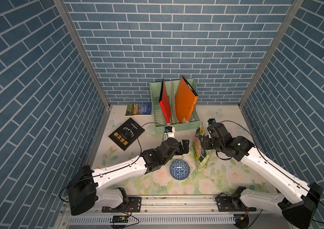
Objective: Pour the oats into the breakfast bowl
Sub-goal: Adjust the oats bag at the center of the board, then open the oats bag at the center of the board.
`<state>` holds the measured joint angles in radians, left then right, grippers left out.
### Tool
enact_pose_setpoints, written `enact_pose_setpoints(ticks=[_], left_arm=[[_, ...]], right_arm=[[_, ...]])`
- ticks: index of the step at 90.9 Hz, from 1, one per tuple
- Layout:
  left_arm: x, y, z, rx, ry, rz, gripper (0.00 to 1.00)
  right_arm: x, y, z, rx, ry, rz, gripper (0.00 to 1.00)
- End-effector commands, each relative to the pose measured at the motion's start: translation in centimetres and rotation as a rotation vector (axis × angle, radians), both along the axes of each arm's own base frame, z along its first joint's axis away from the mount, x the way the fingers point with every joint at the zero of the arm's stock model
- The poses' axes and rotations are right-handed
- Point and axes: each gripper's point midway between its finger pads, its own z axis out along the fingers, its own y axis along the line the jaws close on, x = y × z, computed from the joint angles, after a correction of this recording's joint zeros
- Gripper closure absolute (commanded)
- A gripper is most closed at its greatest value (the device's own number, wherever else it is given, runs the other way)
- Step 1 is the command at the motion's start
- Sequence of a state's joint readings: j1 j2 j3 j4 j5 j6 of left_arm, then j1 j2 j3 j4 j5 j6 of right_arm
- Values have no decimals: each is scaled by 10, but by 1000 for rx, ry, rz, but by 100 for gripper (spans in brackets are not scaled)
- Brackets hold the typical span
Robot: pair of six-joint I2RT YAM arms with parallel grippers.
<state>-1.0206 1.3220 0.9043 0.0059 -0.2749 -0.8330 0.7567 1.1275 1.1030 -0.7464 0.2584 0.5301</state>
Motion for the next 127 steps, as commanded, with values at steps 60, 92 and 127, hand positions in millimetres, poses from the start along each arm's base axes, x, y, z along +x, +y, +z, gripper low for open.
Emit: enact_pose_setpoints(ticks=[60, 92, 127], left_arm=[[2, -72, 38, -144, -5, -218, 29], [13, -86, 25, -124, 50, -186, 47], [15, -80, 10, -132, 83, -140, 50]], right_arm=[[18, -44, 44, 627, -177, 11, 62], [3, -28, 40, 686, -147, 115, 65], [14, -22, 20, 612, -90, 106, 68]])
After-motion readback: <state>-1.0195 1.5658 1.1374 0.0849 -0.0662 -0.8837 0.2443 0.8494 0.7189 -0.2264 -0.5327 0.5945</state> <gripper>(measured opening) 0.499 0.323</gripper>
